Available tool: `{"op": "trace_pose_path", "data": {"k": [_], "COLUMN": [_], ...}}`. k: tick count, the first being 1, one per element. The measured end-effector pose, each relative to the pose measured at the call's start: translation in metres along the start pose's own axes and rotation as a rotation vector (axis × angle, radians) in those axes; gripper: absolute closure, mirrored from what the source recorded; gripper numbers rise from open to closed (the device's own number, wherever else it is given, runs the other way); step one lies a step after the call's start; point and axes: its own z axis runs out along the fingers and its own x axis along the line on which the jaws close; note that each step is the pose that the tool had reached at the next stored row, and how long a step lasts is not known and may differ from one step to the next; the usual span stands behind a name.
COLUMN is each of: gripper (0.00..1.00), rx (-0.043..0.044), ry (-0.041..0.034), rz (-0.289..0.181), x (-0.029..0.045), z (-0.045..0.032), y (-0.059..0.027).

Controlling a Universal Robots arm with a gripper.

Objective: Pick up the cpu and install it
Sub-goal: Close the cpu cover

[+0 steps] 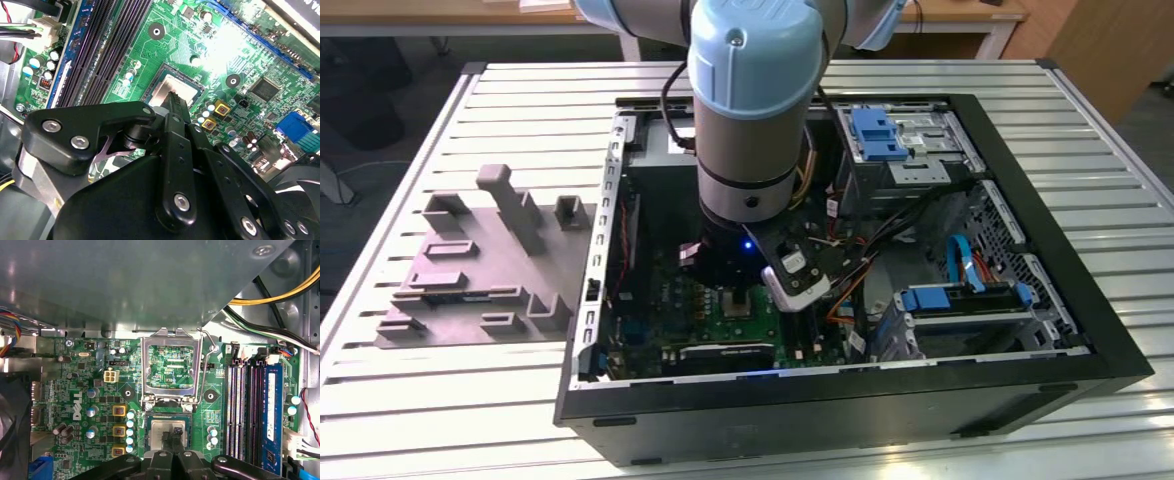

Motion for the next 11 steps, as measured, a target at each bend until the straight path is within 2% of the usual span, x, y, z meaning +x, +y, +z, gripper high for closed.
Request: {"op": "trace_pose_path", "data": {"k": [2,4,8,11], "gripper": [0.89,0.89,0.89,0.89], "rx": [0.0,-0.0004,-0.0004,-0.0005], "ry": [0.0001,0.0,0.0,-0.0001], "rz": [0.0,0.0,0.0,0.0], "x": [0.0001,0.0001,0.0004,0.0006], "z": [-0.0019,-0.007,-0.0205,-0.0333], "y": [0.0,0.0002,0.0006,0.0012]}}
